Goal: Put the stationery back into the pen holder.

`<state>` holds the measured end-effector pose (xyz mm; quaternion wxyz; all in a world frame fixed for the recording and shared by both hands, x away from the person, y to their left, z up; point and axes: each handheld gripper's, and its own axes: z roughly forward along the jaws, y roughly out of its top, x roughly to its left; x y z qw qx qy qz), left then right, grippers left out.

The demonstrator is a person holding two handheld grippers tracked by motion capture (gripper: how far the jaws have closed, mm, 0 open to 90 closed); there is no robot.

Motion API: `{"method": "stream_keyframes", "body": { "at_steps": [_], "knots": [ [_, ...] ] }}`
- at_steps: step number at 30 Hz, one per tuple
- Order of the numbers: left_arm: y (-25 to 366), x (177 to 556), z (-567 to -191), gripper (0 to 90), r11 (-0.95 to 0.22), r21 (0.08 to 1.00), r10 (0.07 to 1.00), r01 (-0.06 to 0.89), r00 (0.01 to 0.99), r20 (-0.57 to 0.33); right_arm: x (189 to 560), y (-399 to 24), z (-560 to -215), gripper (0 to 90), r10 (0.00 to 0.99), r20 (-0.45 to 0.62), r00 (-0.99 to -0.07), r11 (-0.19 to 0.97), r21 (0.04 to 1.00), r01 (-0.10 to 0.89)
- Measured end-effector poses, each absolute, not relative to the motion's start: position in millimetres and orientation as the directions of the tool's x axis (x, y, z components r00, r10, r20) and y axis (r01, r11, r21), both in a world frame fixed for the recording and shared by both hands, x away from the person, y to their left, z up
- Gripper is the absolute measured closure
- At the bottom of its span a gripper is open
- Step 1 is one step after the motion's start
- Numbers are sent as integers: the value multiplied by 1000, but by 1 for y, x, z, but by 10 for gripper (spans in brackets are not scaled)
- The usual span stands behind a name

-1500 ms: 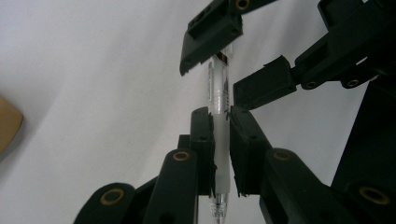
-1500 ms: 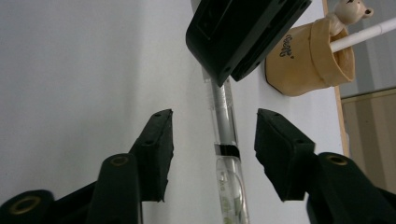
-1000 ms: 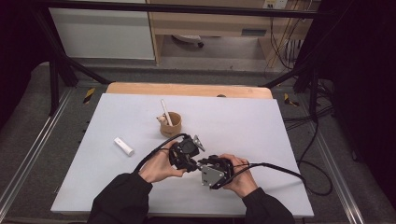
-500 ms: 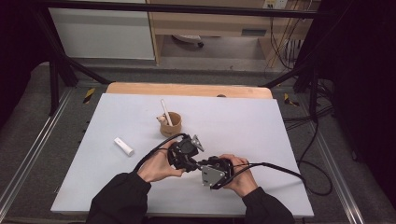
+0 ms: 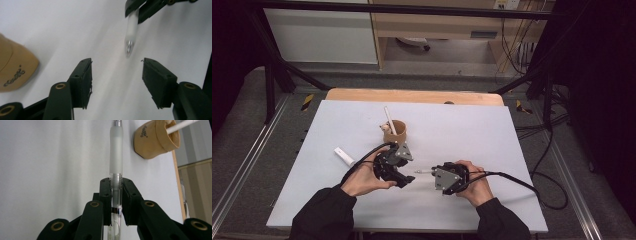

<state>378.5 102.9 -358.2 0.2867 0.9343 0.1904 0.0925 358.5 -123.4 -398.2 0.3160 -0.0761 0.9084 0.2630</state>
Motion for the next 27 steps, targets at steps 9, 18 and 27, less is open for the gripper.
{"method": "stream_keyframes", "body": {
  "at_steps": [9,18,27],
  "knots": [
    [135,376,-374,215,-720,606,475,339,877,75,365,-131,-395,798,98,-585,-805,850,470,-238],
    [171,368,-395,95,-647,646,563,407,825,45,370,-133,-392,798,194,-529,-826,824,545,-155],
    [203,361,-410,58,-572,677,636,463,772,10,375,-133,-390,798,286,-464,-838,782,618,-76]
  ]
}}
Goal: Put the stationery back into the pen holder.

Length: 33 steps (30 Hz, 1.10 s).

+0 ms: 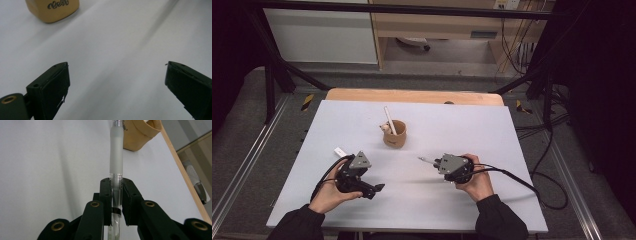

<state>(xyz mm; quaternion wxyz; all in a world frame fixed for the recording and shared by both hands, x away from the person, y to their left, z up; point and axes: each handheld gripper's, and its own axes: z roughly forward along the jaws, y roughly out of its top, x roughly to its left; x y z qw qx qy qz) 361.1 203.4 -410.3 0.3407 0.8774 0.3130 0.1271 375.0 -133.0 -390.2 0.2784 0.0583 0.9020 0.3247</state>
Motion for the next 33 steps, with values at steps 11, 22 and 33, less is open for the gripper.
{"method": "stream_keyframes", "body": {
  "at_steps": [11,22,33],
  "knots": [
    [236,353,-426,55,-492,706,706,510,708,-19,382,-132,-386,798,420,-353,-836,688,724,40],
    [258,347,-432,54,-438,721,746,536,664,-41,392,-128,-380,798,566,-183,-804,515,840,172],
    [269,343,-433,54,-411,729,763,547,644,-52,406,-115,-374,798,647,-4,-762,325,906,272]
  ]
}}
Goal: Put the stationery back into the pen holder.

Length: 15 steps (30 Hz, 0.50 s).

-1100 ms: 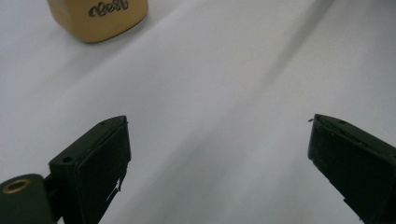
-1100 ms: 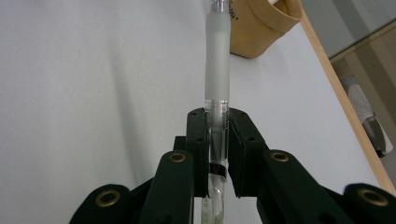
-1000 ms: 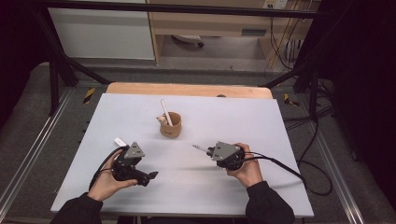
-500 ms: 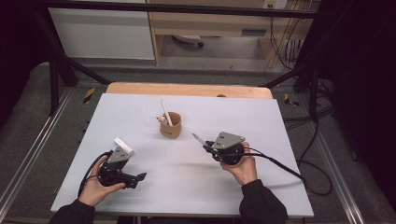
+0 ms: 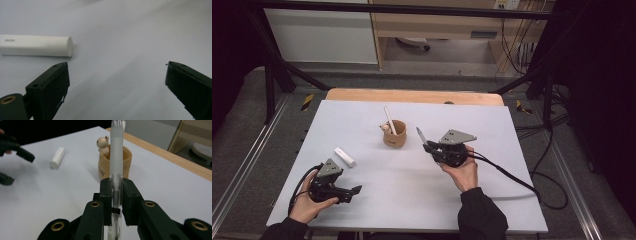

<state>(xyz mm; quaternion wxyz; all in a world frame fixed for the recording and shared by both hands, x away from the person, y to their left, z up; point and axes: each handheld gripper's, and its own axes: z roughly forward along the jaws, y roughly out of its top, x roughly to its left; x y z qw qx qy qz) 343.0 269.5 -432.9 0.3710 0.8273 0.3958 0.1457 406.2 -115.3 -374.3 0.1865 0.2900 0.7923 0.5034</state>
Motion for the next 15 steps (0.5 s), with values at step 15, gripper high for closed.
{"method": "stream_keyframes", "body": {
  "at_steps": [15],
  "knots": [
    [274,343,-437,54,-400,727,770,559,634,-64,431,-91,-361,798,708,136,-693,109,948,298]
  ]
}}
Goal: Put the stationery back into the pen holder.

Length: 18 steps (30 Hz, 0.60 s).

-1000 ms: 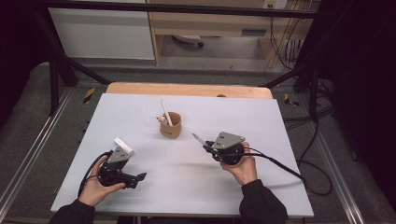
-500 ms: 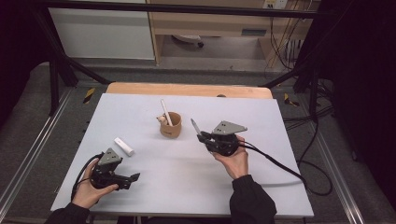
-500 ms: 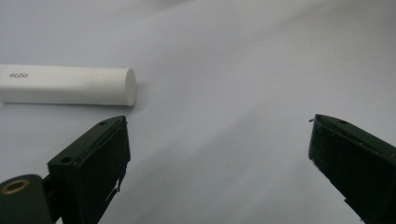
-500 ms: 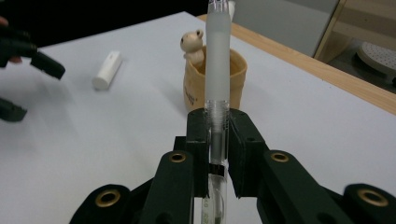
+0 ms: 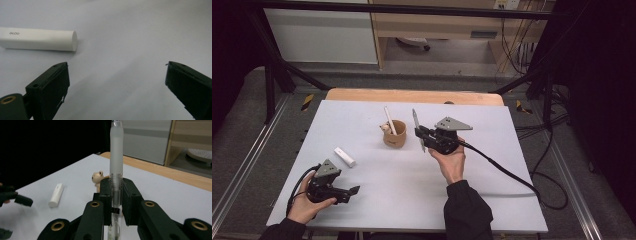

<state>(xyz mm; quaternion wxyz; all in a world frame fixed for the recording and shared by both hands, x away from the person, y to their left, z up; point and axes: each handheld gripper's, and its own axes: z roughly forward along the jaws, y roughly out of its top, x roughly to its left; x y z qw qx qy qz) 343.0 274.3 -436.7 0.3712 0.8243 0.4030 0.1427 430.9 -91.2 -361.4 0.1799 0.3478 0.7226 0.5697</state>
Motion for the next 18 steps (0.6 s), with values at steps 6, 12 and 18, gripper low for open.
{"method": "stream_keyframes", "body": {
  "at_steps": [6,12,18],
  "knots": [
    [275,343,-437,55,-396,728,771,560,633,-68,443,-82,-357,798,717,175,-674,42,955,293],
    [275,343,-438,55,-395,727,770,562,634,-72,456,-71,-352,798,727,196,-659,8,956,293],
    [276,344,-437,55,-393,727,771,563,632,-73,469,-61,-349,798,734,205,-648,-7,956,295]
  ]
}}
